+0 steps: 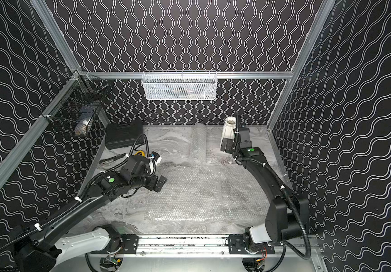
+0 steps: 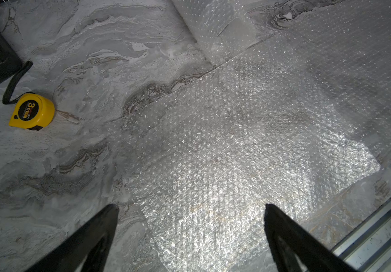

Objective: Unwrap the vase from the bubble wrap
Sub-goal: Place the vase at the center of the board, then pick up the bubble wrap from the center of the board.

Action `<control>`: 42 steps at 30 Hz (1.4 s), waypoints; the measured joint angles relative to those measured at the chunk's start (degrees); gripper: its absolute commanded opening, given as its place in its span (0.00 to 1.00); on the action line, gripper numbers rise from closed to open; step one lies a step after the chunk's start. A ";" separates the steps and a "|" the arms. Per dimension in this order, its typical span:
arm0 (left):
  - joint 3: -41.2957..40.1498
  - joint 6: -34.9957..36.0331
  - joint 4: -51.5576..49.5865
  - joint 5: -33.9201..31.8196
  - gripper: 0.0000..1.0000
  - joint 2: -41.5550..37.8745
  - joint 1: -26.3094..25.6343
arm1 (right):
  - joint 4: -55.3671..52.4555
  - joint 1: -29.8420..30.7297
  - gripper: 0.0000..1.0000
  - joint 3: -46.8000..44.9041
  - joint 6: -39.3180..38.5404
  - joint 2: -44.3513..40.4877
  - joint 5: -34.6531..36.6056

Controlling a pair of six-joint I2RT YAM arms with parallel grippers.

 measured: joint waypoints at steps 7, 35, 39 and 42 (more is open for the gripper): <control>0.00 0.00 0.00 0.04 1.00 0.35 0.39 | -8.11 0.00 0.84 -9.20 4.63 -4.52 -8.26; 0.00 0.00 -0.02 0.28 1.00 0.70 1.03 | -2.25 0.22 0.38 -25.66 12.09 1.25 -27.30; 0.00 0.00 -0.02 0.31 1.00 0.70 1.03 | -1.09 0.24 0.28 -25.99 12.11 2.29 -28.37; 0.00 0.00 -0.04 0.28 1.00 0.68 1.03 | -0.81 0.35 0.18 -26.16 12.13 2.67 -29.11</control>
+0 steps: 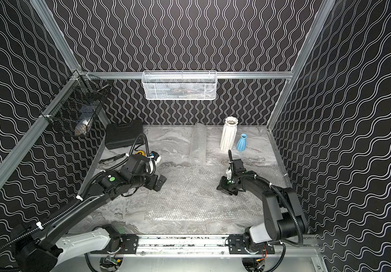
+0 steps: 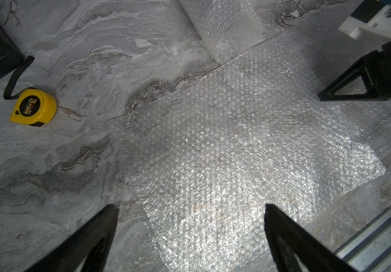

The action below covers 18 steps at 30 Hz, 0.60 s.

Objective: Unwrap the vase from the bubble wrap
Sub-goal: Pick up the bubble wrap from the center of the board.

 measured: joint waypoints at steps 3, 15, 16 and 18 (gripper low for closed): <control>0.00 0.00 -0.04 0.00 1.00 -0.07 0.00 | 0.07 0.20 0.09 0.00 0.00 -0.37 -0.17; 0.00 -0.02 -0.20 0.22 1.00 -0.59 0.04 | -6.25 0.57 0.00 3.30 0.00 -11.23 2.14; 0.00 -0.02 -0.20 0.24 1.00 -0.70 0.07 | -7.45 0.57 0.00 3.96 0.04 -12.63 2.80; 0.00 -0.02 -0.20 0.31 0.99 -0.90 0.09 | -9.92 0.57 0.00 5.40 0.31 -15.39 4.26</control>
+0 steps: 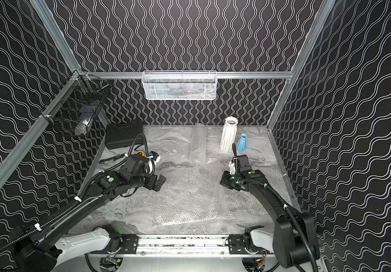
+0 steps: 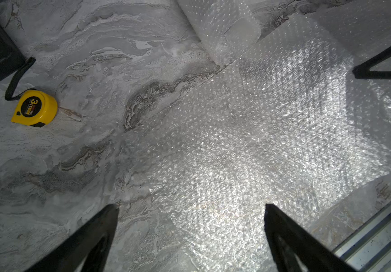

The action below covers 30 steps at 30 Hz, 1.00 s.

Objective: Unwrap the vase from the bubble wrap
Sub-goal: Pick up the bubble wrap from the center of the board, then place the bubble wrap at the center of the board.

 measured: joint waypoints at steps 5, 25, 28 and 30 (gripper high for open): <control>0.00 -0.02 0.02 0.35 1.00 -0.26 0.00 | -6.45 0.04 0.00 3.80 1.05 -6.43 5.81; 0.00 -0.09 0.02 0.94 1.00 -0.02 0.07 | -17.31 -0.92 0.00 10.73 7.15 -16.94 41.59; 0.00 -0.15 0.02 1.14 1.00 -0.02 0.07 | -17.25 -2.34 0.00 8.87 8.59 -16.68 47.54; 0.00 -0.17 0.07 1.44 1.00 0.07 0.09 | -16.55 -3.76 0.00 7.34 9.42 -15.80 51.17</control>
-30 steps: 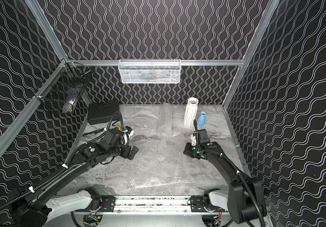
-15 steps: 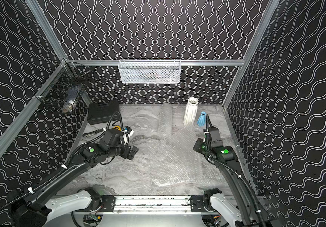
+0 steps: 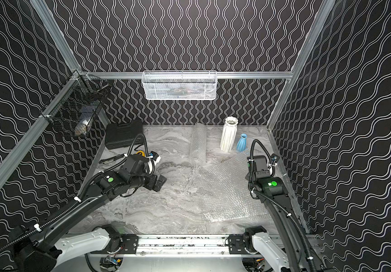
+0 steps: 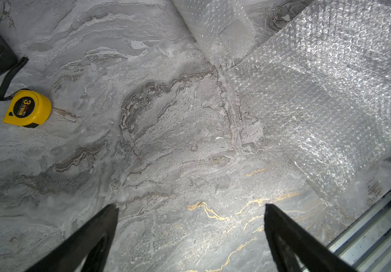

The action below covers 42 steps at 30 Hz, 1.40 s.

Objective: Unwrap the vase from the bubble wrap
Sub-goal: Place the bubble wrap at the center of the board, then move the bubble wrap to the center of the board.

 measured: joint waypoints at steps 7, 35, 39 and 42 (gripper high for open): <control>0.00 0.00 -0.02 0.44 1.00 0.81 0.04 | 6.19 -7.13 0.00 -5.38 0.96 7.41 7.02; 15.08 -13.11 11.61 9.07 1.00 26.80 4.39 | 17.14 -10.88 0.92 -6.40 -8.90 9.88 -25.51; 22.21 -13.44 15.67 12.13 1.00 35.93 6.29 | 17.55 -10.88 0.92 -7.50 -10.19 8.57 -34.05; 26.91 -13.64 18.23 14.71 1.00 42.29 7.91 | 18.53 -10.88 0.93 -8.76 -10.19 7.45 -39.10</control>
